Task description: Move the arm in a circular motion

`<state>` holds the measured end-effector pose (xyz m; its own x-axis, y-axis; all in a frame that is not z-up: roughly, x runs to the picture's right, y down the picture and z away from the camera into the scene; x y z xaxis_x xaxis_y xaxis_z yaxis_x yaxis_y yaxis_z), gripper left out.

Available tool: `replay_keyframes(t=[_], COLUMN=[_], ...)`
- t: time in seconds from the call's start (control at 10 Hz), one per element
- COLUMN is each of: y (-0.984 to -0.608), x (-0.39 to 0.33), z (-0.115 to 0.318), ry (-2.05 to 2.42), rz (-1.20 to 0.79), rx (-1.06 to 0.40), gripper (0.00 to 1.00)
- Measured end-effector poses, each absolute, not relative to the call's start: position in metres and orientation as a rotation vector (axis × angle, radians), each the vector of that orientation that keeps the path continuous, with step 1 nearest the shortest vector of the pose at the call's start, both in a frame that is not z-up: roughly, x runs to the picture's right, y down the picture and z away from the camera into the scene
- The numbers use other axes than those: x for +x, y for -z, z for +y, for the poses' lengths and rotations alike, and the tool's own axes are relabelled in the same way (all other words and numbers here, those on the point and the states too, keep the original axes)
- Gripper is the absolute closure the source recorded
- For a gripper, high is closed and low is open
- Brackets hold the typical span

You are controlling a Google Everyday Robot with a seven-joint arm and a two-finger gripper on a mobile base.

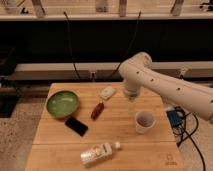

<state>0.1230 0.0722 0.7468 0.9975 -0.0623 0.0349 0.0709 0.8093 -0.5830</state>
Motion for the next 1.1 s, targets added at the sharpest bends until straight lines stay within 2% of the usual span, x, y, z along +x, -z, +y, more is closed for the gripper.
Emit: replay_keyframes(t=[1.1], y=[-0.761], x=[0.136], z=[0.063], ry=[0.138], rz=[-0.022], rx=[-0.644], gripper=[0.2])
